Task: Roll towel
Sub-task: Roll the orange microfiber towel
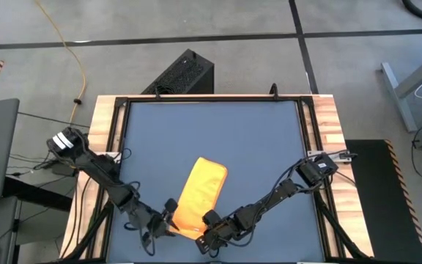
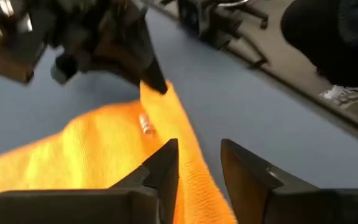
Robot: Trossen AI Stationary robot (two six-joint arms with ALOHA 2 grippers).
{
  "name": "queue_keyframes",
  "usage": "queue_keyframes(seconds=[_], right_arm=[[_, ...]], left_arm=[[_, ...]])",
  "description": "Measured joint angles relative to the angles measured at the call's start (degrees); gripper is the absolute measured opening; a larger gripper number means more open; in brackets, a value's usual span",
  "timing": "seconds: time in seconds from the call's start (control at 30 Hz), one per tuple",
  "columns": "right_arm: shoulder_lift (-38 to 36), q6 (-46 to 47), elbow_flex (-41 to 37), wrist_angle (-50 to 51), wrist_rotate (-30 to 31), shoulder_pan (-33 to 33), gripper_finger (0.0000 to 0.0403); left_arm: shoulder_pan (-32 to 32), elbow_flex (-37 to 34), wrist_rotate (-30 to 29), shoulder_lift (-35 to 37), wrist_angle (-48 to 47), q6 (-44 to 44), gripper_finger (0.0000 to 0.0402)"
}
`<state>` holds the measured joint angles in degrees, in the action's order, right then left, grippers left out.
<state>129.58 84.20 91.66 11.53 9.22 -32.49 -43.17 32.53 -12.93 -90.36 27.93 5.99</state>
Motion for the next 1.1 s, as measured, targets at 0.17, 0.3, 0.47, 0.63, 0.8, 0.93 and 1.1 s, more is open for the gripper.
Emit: queue_keyframes(seconds=[0.17, 0.3, 0.47, 0.63, 0.8, 0.93, 1.1], right_arm=[[0.02, -0.02, 0.0, 0.0, 0.08, 0.02, 0.0033], [0.02, -0.04, -0.02, -0.02, 0.08, 0.02, 0.0033], [0.02, -0.03, -0.02, 0.0, 0.08, 0.04, 0.0034], [0.04, 0.01, -0.02, 0.0, 0.09, 0.04, 0.0034], [0.07, -0.4, -0.02, 0.0, 0.15, 0.04, 0.0038], [0.07, -1.13, -0.02, -0.02, 0.71, 0.04, 0.0043], [0.11, -0.04, -0.04, -0.22, 0.8, 0.26, 0.0058]], left_arm=[[1.53, 1.26, 0.01, -4.52, -0.59, -4.53, 0.0159], [1.69, 1.58, 0.06, -6.44, -0.76, -6.7, 0.0185], [1.8, 1.58, -0.1, -6.33, -2.57, -8.08, 0.0182], [1.82, 1.58, -0.2, -6.28, -2.81, -8.79, 0.0138], [2.17, 1.58, 2.61, -6.26, -4.04, -9.48, 0.0056], [3.85, 1.65, 7.52, -6.2, -5.21, -12.69, 0.0008], [6.26, 1.69, 11.56, -6.1, -6.26, -16.44, 0.0003]])
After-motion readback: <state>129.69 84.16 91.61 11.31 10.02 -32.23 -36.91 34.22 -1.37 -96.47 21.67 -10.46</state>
